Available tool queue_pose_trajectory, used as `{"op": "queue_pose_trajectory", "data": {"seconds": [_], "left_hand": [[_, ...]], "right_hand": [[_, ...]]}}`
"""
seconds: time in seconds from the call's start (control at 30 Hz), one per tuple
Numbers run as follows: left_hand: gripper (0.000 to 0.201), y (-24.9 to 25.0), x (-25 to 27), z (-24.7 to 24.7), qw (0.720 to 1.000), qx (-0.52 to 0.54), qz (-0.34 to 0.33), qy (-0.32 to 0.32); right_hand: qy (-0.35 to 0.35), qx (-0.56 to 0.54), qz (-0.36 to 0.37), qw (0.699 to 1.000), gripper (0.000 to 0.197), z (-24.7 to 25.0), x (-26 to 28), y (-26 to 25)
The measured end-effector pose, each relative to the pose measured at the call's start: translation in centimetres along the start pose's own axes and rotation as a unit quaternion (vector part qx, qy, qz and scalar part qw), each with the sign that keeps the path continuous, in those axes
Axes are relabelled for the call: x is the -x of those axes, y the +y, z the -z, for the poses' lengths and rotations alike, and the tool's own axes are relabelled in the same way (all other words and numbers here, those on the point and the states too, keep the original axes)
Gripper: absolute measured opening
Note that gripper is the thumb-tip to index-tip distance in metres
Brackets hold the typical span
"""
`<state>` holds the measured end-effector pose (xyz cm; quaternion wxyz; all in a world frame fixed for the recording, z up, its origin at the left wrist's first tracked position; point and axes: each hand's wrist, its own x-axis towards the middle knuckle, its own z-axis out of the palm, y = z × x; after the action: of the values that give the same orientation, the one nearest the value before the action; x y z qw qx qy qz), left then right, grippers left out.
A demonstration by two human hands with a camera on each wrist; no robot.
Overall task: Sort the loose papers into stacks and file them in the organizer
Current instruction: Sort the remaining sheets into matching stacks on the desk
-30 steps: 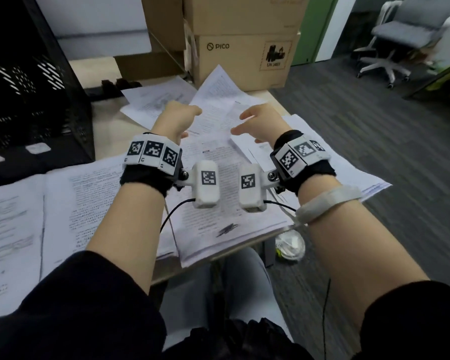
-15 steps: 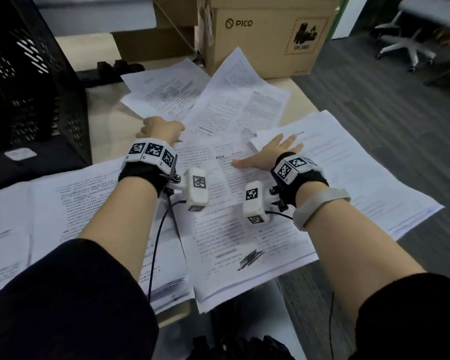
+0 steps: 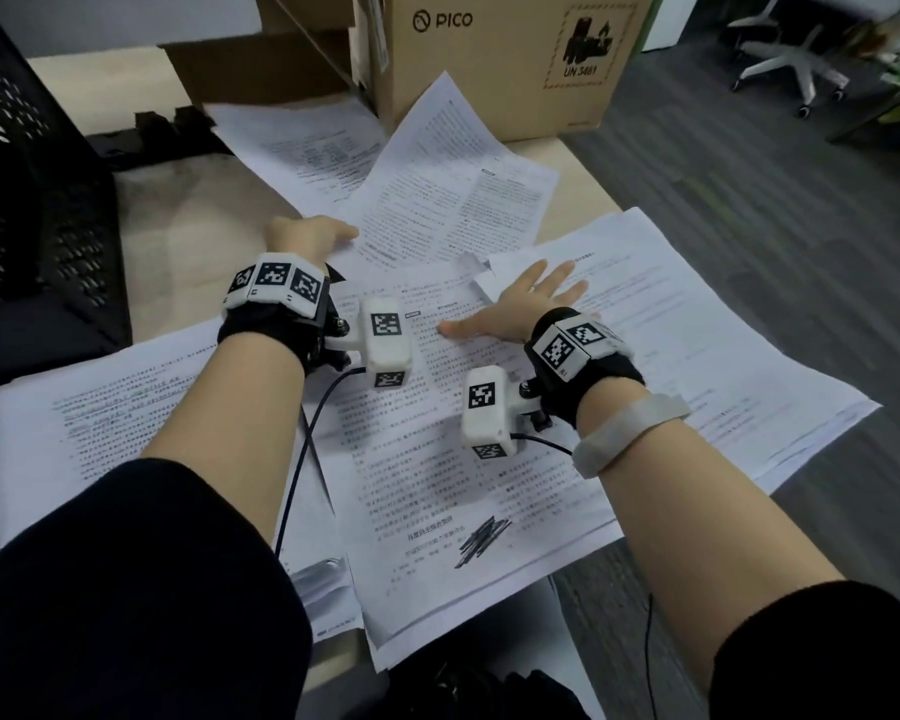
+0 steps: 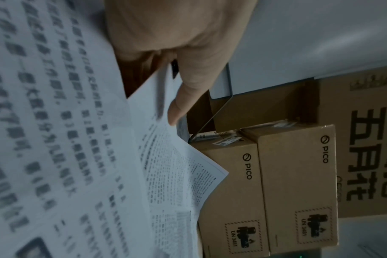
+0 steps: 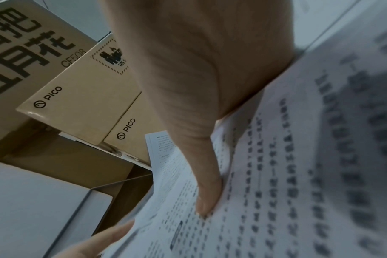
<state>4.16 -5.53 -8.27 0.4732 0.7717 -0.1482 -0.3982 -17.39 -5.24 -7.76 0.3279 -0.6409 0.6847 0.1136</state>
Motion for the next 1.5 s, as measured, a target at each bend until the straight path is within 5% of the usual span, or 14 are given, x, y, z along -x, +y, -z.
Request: {"op": "queue_pose_trajectory", "data": {"seconds": [0.17, 0.37, 0.7, 0.9, 1.13, 1.27, 1.33, 1.5], "left_hand": [[0.039, 0.4, 0.5, -0.9, 0.994, -0.076, -0.059, -0.054], [0.012, 1.9, 1.7, -0.6, 0.985, -0.073, -0.154, -0.029], [0.030, 4.7, 5.7, 3.2, 0.931, 0.071, -0.335, 0.128], [0.032, 6.1, 9.7, 5.6, 0.871, 0.190, -0.442, 0.100], [0.030, 5.7, 13.4, 7.2, 0.874, 0.203, -0.436, 0.074], [0.023, 5.1, 15.5, 7.9, 0.877, 0.205, -0.431, 0.062], [0.024, 4.9, 16.4, 8.1, 0.884, 0.197, -0.420, 0.060], [0.016, 3.4, 19.1, 8.4, 0.900, 0.197, -0.387, 0.046]], "right_hand": [[-0.004, 0.002, 0.002, 1.000, 0.150, 0.0, 0.2, 0.0], [0.002, 0.009, -0.003, 1.000, 0.151, -0.1, 0.4, -0.1], [0.024, 0.016, -0.017, 0.999, 0.153, -0.5, -0.2, -0.3], [0.040, 0.012, -0.020, 0.999, 0.150, -0.7, -0.3, -0.3], [0.066, 0.011, 0.020, 0.998, 0.142, -0.6, 0.0, 0.5], [0.077, -0.075, 0.053, 0.993, 0.112, 0.8, 0.9, 1.4], [0.086, -0.166, 0.101, 0.977, 0.096, 1.6, 1.8, 1.7], [0.024, -0.436, 0.233, 0.869, 0.057, 3.0, 7.9, 1.4]]}}
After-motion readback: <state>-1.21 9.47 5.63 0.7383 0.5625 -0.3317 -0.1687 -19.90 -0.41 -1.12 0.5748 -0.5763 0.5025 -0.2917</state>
